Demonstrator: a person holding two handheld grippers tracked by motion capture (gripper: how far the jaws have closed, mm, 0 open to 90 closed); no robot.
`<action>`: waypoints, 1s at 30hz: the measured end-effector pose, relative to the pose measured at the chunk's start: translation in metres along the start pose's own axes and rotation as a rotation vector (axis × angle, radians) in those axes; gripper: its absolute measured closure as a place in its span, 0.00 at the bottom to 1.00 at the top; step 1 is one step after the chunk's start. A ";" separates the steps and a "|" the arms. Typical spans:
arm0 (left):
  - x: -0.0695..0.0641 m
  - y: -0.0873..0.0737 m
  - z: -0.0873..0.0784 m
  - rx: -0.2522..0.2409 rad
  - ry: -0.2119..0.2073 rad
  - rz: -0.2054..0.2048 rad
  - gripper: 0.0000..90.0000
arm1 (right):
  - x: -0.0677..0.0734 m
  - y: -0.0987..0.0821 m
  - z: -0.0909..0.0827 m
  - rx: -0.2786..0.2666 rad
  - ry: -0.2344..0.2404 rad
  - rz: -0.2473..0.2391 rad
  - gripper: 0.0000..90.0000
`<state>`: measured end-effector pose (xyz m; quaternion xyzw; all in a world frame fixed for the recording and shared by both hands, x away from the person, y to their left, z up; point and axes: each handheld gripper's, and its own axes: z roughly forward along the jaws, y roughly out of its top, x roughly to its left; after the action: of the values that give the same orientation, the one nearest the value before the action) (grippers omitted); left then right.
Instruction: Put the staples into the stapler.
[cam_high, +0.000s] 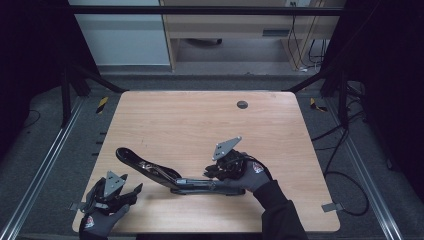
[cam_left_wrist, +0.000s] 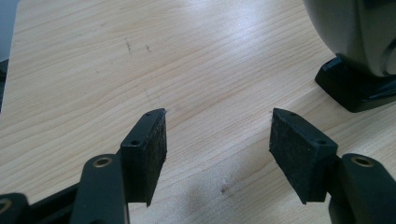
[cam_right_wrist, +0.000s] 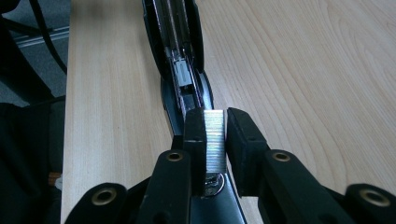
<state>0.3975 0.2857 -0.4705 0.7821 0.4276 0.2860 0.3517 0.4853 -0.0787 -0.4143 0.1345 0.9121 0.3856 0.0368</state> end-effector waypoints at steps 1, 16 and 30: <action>0.000 0.000 0.000 0.000 0.000 0.000 0.41 | 0.000 0.000 0.001 0.004 0.002 0.003 0.87; 0.000 0.000 0.000 -0.001 0.000 0.000 0.41 | -0.003 -0.005 0.008 0.014 0.014 -0.001 0.87; 0.000 0.000 0.000 0.000 0.001 0.001 0.41 | -0.003 -0.007 0.014 0.040 0.030 -0.026 0.87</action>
<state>0.3974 0.2859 -0.4704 0.7821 0.4274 0.2864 0.3516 0.4890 -0.0743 -0.4294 0.1174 0.9217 0.3688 0.0258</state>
